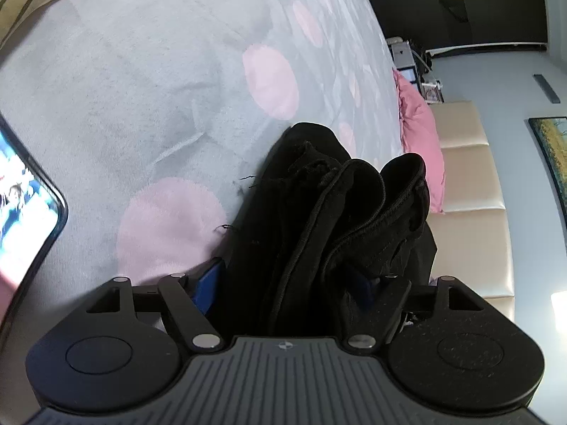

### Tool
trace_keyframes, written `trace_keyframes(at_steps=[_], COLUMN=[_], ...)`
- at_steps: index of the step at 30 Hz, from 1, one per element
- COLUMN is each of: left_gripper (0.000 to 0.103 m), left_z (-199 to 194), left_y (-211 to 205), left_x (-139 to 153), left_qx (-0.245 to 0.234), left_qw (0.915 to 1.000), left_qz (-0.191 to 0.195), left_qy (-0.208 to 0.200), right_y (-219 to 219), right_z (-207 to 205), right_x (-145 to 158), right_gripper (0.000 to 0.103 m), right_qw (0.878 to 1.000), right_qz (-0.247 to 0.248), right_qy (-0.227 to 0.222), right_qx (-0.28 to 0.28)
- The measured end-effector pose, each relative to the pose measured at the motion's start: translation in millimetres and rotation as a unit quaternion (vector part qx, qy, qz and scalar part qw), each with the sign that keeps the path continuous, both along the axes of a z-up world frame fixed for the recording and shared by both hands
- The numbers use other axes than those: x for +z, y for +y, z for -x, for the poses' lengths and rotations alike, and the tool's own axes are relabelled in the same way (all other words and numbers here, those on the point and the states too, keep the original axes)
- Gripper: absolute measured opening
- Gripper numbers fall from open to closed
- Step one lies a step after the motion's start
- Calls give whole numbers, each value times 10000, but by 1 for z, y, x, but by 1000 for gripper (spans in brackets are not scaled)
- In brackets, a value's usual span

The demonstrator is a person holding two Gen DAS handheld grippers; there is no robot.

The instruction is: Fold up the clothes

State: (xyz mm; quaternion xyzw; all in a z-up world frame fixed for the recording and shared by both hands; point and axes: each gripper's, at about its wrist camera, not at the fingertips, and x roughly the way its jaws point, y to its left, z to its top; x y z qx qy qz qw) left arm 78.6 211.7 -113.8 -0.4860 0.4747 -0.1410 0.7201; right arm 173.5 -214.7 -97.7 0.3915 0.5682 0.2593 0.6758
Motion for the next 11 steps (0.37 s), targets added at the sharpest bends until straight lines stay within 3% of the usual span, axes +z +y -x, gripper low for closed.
trace_keyframes(at_steps=[4,6,11], left_gripper=[84,89,85], left_z=[1,2,-2], left_y=[-3,-10,-12], left_x=[0,4,8], left_qx=[65,-69,-139], left_qw=[10000,9997,9994], left_qz=[-14,-230,-303], left_qy=[-43,-79,-62], right_y=[3,7,11], right_z=[-2,-4,-4], right_x=[-2,-2,1], right_gripper=[72,72,70], right_qw=[9999,10000,9999], right_qz=[-41,-12,69], right_qy=[62,46,-3], right_qx=[-81,-79,-80])
